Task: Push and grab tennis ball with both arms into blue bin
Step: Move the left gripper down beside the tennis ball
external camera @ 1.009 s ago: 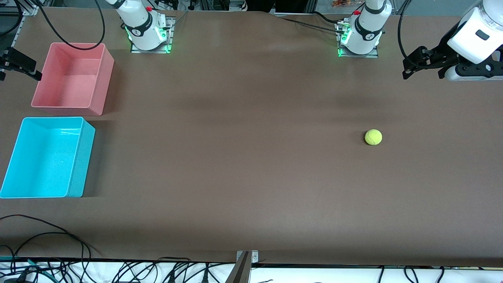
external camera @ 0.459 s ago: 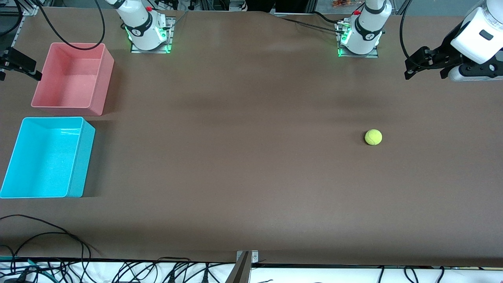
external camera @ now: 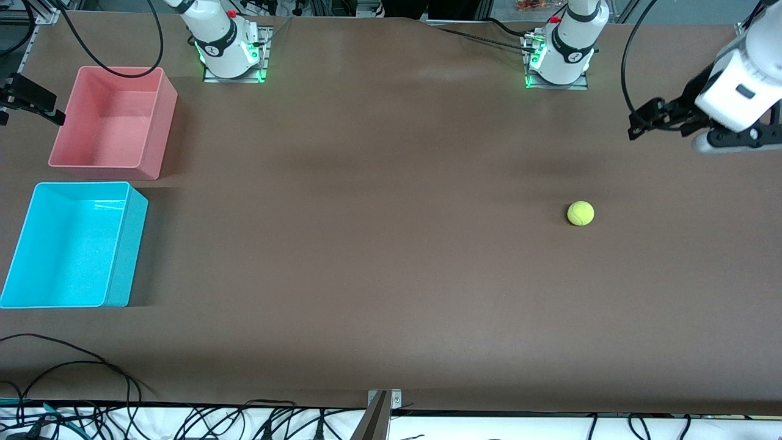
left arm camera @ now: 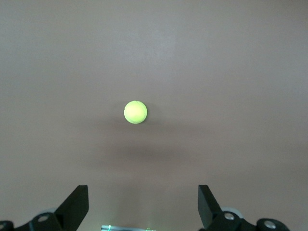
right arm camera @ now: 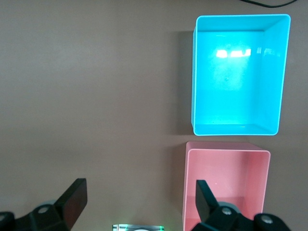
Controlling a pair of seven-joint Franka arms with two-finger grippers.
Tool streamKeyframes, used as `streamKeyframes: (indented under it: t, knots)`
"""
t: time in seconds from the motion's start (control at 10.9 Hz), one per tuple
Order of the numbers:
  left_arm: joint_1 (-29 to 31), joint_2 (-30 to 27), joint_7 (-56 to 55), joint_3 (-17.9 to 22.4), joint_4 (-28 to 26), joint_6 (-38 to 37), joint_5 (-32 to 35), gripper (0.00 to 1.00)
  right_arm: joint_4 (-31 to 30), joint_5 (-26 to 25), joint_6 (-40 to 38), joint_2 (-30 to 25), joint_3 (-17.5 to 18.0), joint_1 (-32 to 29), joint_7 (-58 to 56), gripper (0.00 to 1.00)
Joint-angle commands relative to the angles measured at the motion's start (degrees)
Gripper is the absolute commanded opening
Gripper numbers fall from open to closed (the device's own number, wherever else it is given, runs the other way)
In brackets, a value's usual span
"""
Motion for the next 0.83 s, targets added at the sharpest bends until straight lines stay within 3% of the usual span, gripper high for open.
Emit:
streamKeyframes:
  t: [0.0,0.28,0.73]
  knots:
    - [2.02,-0.53,0.0,1.0,-8.23,7.5,4.15,1.0,1.27,0.13,-1.09,-0.08,0.07,-0.14,0.02,1.0]
    - [1.76,-0.43,0.08,1.18,-14.14,11.99,8.29,1.0,1.27,0.04,-1.09,0.01,0.07,-0.14,0.02,1.0]
    - [2.03,-0.09,1.75,1.36,-23.01,23.33,5.76,1.0,1.27,0.04,-1.09,-0.08,-0.02,-0.14,0.02,1.0]
